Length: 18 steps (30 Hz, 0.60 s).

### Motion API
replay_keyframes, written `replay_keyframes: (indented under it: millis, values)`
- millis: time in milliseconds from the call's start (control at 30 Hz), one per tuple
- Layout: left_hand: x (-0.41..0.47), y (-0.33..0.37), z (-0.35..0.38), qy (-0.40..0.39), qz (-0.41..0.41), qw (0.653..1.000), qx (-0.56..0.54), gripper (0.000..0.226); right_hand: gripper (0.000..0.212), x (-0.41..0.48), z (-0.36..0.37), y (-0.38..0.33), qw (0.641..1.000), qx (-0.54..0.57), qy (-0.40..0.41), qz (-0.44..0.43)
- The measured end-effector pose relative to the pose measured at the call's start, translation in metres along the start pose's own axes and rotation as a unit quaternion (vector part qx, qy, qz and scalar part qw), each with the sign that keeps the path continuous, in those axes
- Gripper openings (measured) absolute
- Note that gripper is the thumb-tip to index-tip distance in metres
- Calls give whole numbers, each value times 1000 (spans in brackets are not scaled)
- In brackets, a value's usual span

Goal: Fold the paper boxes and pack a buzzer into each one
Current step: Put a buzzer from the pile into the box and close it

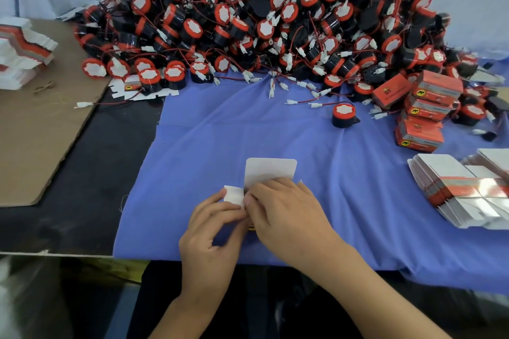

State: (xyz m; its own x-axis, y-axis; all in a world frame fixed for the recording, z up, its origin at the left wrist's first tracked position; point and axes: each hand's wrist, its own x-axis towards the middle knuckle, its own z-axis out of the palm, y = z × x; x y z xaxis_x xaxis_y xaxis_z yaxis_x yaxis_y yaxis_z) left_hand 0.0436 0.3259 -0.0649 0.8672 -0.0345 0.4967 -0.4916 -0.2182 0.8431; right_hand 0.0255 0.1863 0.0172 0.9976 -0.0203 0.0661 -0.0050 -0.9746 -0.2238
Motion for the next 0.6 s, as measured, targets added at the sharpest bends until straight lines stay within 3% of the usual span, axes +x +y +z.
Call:
replay_keyframes:
  millis: [167, 600]
  values:
    - [-1, -5, -1, 6, -47, 997, -69, 21, 10, 6, -4, 0, 997, 66, -1, 27]
    - [1, -2, -5, -12, -63, 989, -132, 42, 18, 11, -8, 2, 999, 0, -34, -17]
